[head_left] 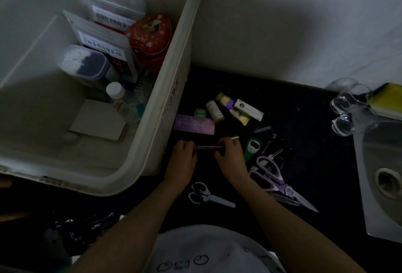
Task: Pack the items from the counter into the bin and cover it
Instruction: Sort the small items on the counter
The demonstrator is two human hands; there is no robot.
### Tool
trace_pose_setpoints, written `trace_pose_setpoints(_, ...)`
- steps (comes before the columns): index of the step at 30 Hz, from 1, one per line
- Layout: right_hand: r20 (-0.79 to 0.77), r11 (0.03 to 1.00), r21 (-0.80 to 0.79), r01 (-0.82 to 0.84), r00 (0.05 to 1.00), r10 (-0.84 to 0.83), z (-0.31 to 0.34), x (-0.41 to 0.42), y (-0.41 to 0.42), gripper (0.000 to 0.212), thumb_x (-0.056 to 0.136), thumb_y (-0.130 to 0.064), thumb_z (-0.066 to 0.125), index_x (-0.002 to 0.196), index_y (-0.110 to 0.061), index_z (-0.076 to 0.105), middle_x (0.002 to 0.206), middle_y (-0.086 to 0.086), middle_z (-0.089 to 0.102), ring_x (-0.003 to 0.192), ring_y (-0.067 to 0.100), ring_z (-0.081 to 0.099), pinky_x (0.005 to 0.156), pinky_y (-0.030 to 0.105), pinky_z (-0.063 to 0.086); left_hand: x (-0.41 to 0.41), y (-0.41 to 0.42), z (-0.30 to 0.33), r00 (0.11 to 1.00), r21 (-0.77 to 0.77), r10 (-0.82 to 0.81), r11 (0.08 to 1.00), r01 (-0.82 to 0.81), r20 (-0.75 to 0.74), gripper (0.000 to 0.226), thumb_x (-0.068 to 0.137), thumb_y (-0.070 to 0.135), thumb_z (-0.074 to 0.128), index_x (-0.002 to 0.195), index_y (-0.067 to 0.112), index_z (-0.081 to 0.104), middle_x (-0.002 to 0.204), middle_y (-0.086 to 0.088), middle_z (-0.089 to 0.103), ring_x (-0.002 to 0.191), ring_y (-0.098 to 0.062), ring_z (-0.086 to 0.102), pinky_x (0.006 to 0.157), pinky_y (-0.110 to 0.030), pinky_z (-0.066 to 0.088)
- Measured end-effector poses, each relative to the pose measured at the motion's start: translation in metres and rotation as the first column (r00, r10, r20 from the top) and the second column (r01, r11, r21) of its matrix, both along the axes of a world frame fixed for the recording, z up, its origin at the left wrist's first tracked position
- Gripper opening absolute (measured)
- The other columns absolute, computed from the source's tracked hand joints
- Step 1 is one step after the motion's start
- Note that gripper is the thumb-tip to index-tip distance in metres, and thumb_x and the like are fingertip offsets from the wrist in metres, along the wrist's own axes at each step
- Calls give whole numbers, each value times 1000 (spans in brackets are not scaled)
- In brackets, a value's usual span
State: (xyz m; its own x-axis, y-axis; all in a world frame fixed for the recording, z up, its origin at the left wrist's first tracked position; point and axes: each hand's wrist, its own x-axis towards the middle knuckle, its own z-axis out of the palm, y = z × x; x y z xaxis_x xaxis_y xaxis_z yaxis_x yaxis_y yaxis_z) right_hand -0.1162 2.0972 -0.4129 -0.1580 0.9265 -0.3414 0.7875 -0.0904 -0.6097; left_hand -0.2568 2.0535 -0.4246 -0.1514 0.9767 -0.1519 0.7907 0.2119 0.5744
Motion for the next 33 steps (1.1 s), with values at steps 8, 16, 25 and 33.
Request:
trace_pose_setpoints(8,185,995,27,-94,979,88,12,-2,12,27,88,-41,49,82,-18,61,86,1,57,84,21,54,84,35,39,-5,8,-8,998,23,56,998,-56,-1,20,93,4,46,111,-1,53,112,-20,52,98,-31,52,83,-38,45)
trace_pose_setpoints(16,114,952,39,-304,948,298,13,-32,67,22,91,-9,50,104,2,63,110,20,63,101,33,60,83,35,45,-18,-2,-18,999,8,14,1000,-15,47,33,90,7,32,109,-3,56,109,-17,57,98,-24,53,82,-21,33)
trace_pose_setpoints(25,379,806,-28,-591,740,555,-4,-49,93,26,89,-5,46,114,-2,55,122,17,50,113,31,49,89,38,48,-23,-1,-22,1000,25,7,1000,-7,-11,26,79,-16,43,90,4,56,93,-14,56,85,-24,53,70,-24,31)
trace_pose_setpoints(33,499,807,-100,-583,672,547,6,-47,91,36,91,-5,50,126,1,45,131,23,42,123,37,42,94,42,43,-23,-1,-20,1000,-8,-7,1000,7,-30,33,78,-14,42,103,0,57,101,-18,56,91,-29,54,74,-28,38)
